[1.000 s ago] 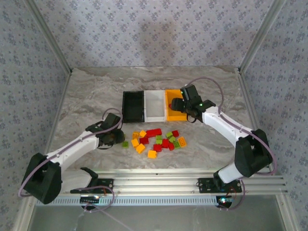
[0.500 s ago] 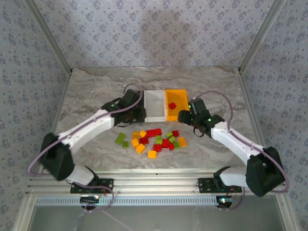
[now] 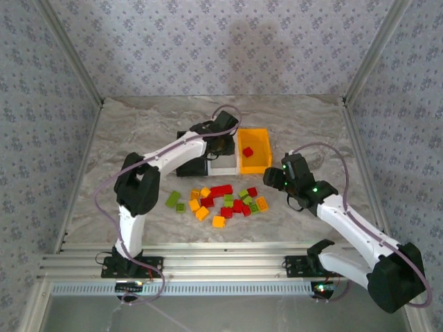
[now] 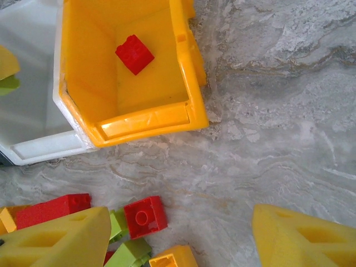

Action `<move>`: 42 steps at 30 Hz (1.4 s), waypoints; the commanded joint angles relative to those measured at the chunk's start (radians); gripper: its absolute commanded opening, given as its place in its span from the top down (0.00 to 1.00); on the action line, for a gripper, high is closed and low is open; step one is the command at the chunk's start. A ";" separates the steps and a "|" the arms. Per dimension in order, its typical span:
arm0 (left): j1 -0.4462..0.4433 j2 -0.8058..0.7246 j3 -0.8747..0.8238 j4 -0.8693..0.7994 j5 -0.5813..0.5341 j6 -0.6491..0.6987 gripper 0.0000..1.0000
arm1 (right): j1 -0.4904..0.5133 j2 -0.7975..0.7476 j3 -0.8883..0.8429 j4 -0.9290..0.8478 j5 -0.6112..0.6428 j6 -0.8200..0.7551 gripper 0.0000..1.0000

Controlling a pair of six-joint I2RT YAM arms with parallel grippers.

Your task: Sort the legos into containers by color

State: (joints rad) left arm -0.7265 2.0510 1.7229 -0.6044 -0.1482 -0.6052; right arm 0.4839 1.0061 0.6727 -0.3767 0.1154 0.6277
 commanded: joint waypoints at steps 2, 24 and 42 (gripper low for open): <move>0.003 0.064 0.107 -0.059 -0.014 0.023 0.70 | -0.005 -0.036 -0.014 -0.048 0.013 0.028 0.29; -0.066 -0.563 -0.454 0.253 0.088 -0.077 0.01 | 0.022 -0.043 -0.061 -0.085 -0.063 0.057 0.21; -0.116 -1.218 -1.079 0.229 -0.060 -0.165 0.00 | 0.183 0.099 -0.131 -0.042 -0.034 0.052 0.36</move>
State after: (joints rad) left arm -0.8398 0.8547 0.6701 -0.3695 -0.1589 -0.7467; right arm 0.6598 1.0786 0.5331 -0.4179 0.0559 0.6819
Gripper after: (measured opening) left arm 0.994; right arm 0.649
